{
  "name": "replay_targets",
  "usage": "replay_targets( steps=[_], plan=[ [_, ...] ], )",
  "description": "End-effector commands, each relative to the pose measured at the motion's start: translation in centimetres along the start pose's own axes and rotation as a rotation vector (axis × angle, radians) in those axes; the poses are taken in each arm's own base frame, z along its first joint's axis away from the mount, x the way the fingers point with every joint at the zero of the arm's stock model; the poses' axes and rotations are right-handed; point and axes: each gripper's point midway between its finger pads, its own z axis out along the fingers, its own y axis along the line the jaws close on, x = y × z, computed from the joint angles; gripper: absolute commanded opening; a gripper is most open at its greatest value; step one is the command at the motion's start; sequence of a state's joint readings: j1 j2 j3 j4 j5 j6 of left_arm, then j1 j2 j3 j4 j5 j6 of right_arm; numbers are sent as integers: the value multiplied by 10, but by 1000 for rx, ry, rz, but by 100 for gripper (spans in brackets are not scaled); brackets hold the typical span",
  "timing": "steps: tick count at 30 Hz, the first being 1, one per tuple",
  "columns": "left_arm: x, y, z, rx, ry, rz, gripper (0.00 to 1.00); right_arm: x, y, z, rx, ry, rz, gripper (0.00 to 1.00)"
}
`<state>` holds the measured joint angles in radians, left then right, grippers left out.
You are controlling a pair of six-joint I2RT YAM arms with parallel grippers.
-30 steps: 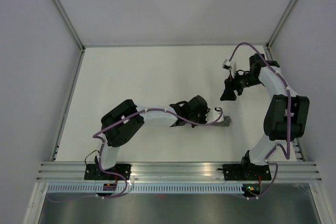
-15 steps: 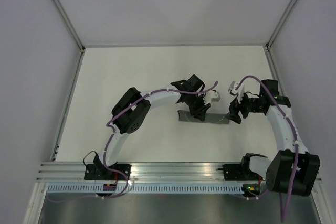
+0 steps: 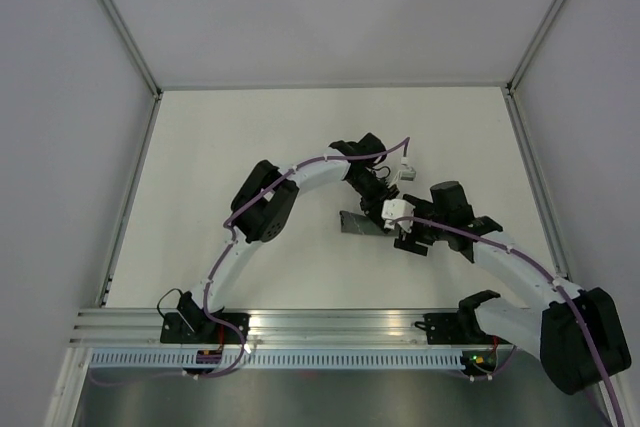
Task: Fold the napkin, place the utensils inside, and roll it up
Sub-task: Roll the napkin with the utensil
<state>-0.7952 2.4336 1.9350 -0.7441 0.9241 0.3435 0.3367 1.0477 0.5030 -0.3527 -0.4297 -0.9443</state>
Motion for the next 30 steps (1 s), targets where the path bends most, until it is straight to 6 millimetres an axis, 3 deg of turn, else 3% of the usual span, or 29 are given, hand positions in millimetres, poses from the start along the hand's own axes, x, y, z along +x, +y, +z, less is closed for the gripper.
replay_targets(
  steps=[1,9,15,20,24,29,30],
  plan=[
    [28,-7,11,70,76,-146,27,-4,-19,12,102,30,-52,82],
    [30,-3,10,51,87,-153,30,-7,-8,35,101,81,-114,81],
    [25,-2,6,36,78,-139,43,-5,-5,39,77,102,-102,71],
    [2,1,-4,-14,18,-96,51,1,2,42,32,129,-77,57],
    [-27,3,-24,-76,-65,-48,56,2,5,43,3,148,-47,45],
    [-59,11,-56,-169,-181,-43,56,0,12,44,-69,178,9,45],
    [-64,24,-67,-229,-210,-44,56,-4,11,46,-82,177,23,45]
  ],
)
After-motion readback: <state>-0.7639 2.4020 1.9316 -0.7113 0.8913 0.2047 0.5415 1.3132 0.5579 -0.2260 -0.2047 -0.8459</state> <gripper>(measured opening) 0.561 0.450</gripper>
